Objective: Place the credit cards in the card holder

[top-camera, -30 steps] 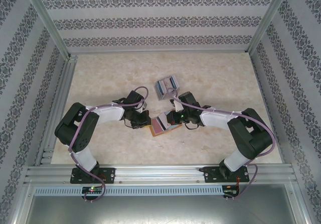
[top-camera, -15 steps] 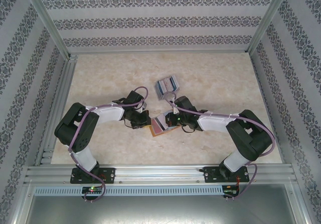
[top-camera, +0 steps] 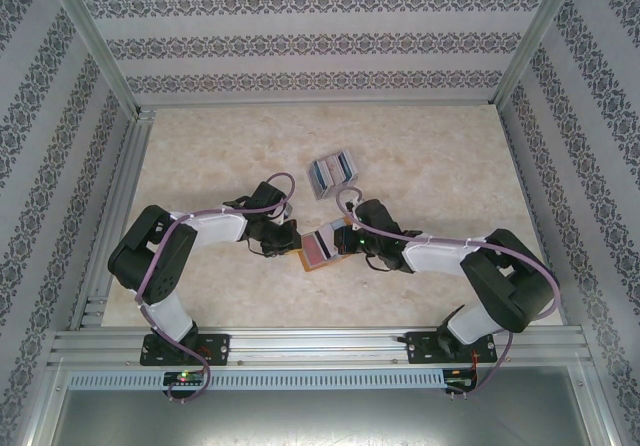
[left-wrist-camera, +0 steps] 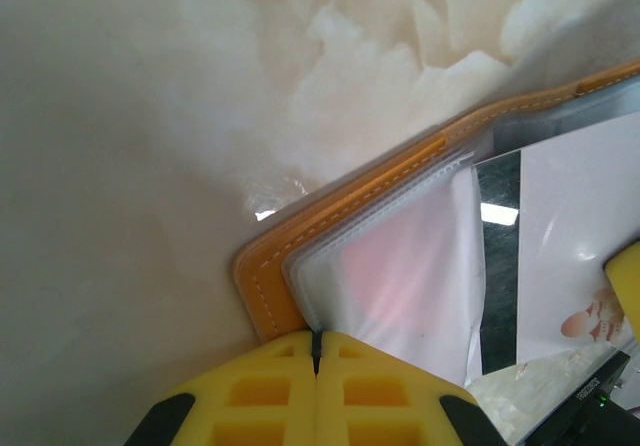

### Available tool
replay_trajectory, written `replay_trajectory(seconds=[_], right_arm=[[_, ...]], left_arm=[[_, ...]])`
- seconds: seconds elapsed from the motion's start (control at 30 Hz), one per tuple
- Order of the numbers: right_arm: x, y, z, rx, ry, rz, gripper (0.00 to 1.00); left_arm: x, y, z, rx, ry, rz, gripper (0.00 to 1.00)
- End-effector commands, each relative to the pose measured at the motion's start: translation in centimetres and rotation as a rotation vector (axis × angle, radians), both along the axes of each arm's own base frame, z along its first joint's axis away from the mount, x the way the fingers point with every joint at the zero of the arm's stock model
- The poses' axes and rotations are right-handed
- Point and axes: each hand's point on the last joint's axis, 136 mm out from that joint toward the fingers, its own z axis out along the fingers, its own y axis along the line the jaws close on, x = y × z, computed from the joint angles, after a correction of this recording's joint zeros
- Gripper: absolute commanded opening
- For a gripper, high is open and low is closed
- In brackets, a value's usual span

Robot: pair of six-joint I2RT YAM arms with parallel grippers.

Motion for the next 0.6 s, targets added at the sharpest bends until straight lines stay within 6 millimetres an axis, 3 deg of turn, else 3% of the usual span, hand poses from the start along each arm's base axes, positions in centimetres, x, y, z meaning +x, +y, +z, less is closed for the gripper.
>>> replay_trajectory(seconds=[0.0,0.57], right_arm=[[1.3,-0.7,-0.4,-0.014,-0.070,-0.041,0.00],[0.2,1.2,0.0,0.011,-0.110,-0.013,0.00]], left_arm=[[-2.2,1.5,-2.9,0.106,0.068,0.009,0.03],[-2.0,1.5,-2.8,0.106,0.064,0.022,0.03]])
